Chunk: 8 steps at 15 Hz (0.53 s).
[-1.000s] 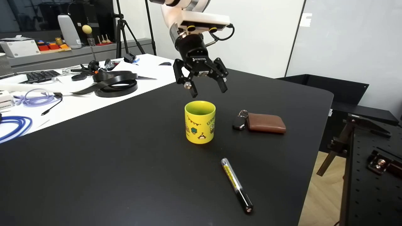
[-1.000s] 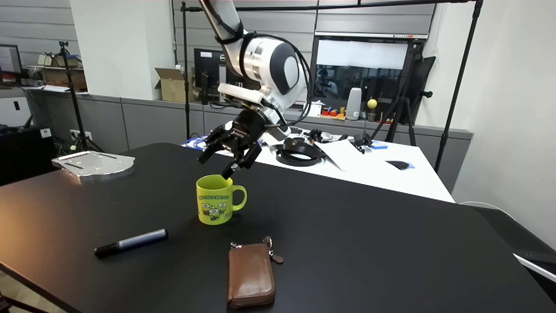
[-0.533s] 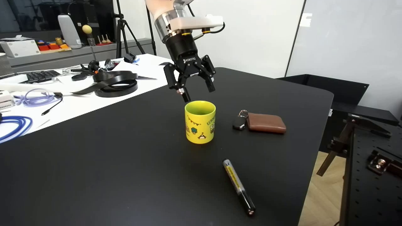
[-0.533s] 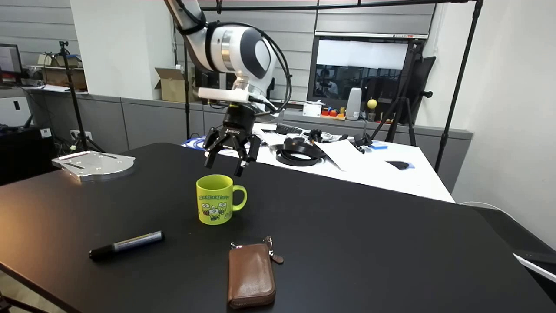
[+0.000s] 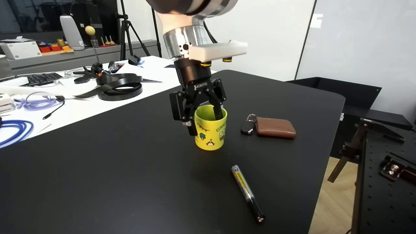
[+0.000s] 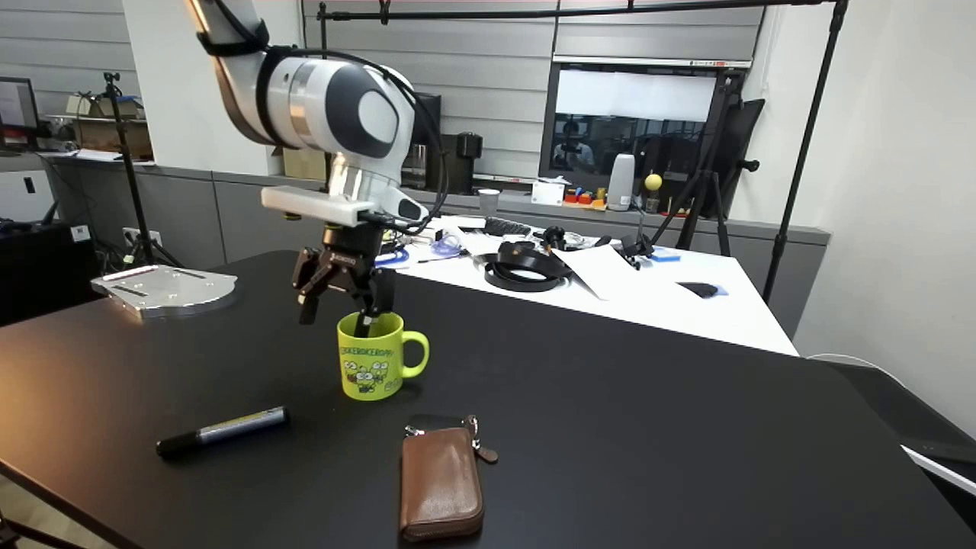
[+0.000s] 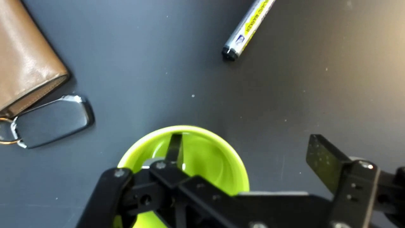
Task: Put the marker inside the cup
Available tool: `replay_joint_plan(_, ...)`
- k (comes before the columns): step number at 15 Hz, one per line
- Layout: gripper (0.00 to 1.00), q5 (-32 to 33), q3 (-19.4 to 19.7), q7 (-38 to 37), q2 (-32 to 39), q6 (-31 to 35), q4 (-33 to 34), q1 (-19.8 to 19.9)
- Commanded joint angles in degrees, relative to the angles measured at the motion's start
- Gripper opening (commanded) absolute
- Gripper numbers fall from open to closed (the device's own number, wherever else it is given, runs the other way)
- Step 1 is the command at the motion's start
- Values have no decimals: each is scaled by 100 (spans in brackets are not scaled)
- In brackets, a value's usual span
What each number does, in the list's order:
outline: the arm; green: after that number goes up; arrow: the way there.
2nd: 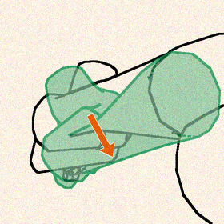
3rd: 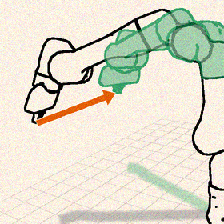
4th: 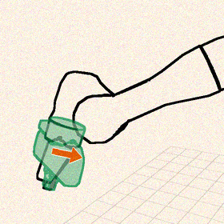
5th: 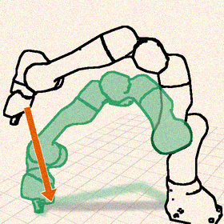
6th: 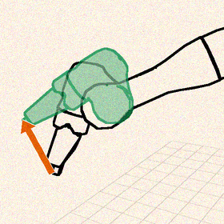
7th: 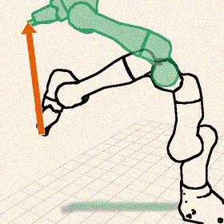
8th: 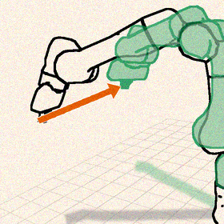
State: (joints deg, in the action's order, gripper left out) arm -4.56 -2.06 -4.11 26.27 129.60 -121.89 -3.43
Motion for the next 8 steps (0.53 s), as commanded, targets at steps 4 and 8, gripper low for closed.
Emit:
replay_joint_plan(4, 100, 238, 22, -269, -1163, 1650, -1643, -172)
replay_joint_plan(8, 100, 878, 203, -581, -1714, 1858, -1890, -275)
